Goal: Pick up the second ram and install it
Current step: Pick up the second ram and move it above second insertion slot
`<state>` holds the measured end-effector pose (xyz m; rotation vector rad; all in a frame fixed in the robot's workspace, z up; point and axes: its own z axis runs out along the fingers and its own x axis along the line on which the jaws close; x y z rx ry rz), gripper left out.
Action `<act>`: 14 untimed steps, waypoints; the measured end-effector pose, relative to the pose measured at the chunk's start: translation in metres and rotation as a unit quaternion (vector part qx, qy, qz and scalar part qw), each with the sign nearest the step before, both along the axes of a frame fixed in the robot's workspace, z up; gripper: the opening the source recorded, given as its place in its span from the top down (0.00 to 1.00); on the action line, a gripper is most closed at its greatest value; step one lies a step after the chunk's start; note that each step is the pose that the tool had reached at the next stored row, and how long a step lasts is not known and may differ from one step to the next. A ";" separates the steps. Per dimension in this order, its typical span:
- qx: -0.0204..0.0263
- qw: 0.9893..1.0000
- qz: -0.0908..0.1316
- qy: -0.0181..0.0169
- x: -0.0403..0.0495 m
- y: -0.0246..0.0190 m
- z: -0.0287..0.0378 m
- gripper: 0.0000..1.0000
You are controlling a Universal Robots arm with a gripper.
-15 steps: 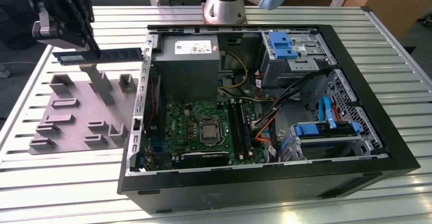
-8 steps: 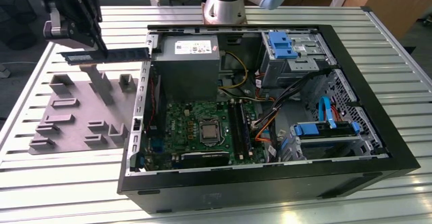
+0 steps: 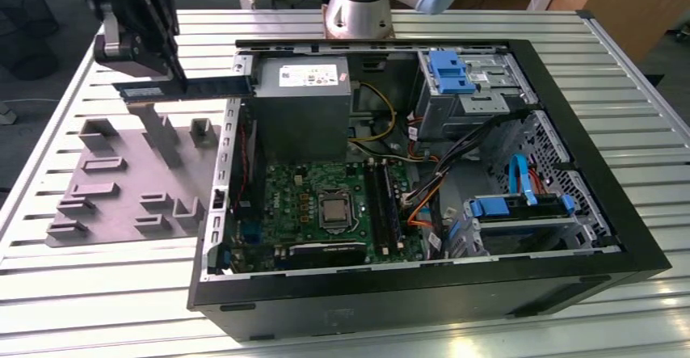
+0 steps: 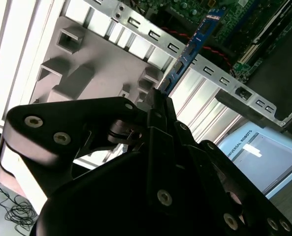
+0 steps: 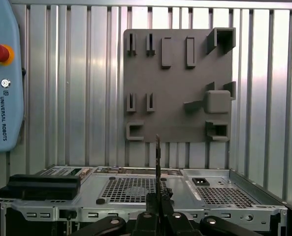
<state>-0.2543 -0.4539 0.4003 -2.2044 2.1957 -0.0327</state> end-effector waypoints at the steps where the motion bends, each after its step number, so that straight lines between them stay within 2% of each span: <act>1: 0.000 1.000 0.000 0.000 0.0020 0.0000 0.0000 0.86; 14: 0.000 1.000 0.000 0.000 0.0280 0.0000 0.0000 0.86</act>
